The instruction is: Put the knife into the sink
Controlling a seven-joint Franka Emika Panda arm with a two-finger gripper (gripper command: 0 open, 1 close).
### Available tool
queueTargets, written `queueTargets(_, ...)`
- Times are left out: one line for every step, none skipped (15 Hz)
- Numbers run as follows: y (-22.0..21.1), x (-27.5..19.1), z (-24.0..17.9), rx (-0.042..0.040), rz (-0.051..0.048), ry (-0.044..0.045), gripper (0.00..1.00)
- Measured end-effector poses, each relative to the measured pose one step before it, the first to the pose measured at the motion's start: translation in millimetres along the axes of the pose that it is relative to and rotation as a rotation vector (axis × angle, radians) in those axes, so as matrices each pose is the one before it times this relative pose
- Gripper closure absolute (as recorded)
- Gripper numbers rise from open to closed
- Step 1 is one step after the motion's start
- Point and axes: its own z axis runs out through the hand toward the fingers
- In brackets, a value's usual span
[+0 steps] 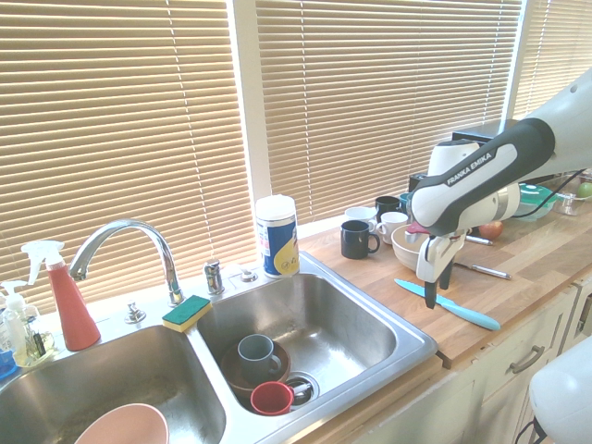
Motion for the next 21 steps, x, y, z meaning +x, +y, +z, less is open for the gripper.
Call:
queueTargets(3.77, -0.79, 4.52, -0.00413, 0.00573, 0.00334, 0.00)
queueTargets(3.04, 0.03, 4.33, -0.00356, 0.01037, 0.00268, 0.00)
queueTargets(2.77, 1.30, 3.86, -0.00109, 0.02241, 0.00253, 0.00)
queueTargets(2.32, 1.51, 4.10, -0.00053, 0.02610, 0.00021, 0.00)
queueTargets(2.18, 1.14, 4.73, -0.00317, 0.02038, -0.00286, 0.00)
queueTargets(1.64, 0.68, 4.13, -0.00646, 0.01443, -0.00338, 0.00)
queueTargets(1.16, 0.82, 3.82, -0.00871, 0.01214, -0.00057, 0.00)
queueTargets(0.68, 0.49, 3.98, -0.00719, 0.00947, -0.00271, 0.00)
queueTargets(0.35, 0.50, 3.58, -0.00482, 0.00964, -0.00201, 0.00)
queueTargets(0.33, 0.21, 3.42, -0.00172, 0.00758, -0.00474, 1.00)
queueTargets(0.32, 1.00, 0.43, -0.00024, 0.00487, 0.00028, 1.00)
queueTargets(0.10, 0.04, 0.27, -0.00007, 0.00670, -0.00034, 1.00)
queueTargets(0.23, 0.03, 0.09, 0.00015, 0.01034, -0.00019, 1.00)
queueTargets(0.54, 0.10, 0.17, 0.00177, 0.01491, -0.00093, 1.00)
queueTargets(0.33, 0.05, 0.21, 0.00405, 0.01306, -0.00208, 1.00)
queueTargets(0.37, 0.08, 0.42, 0.00715, 0.01707, -0.00384, 1.00)
queueTargets(0.66, 0.14, 0.30, 0.00495, 0.01387, -0.00267, 1.00)
queueTargets(0.09, -0.04, 0.34, 0.00510, 0.01127, -0.00332, 1.00)
queueTargets(-0.07, -0.20, 0.27, 0.00572, 0.00908, -0.00422, 1.00)
queueTargets(-0.19, -0.20, 0.18, 0.00479, 0.00673, -0.00347, 1.00)
queueTargets(-0.58, -0.17, 0.05, 0.00220, 0.00176, -0.00109, 1.00)
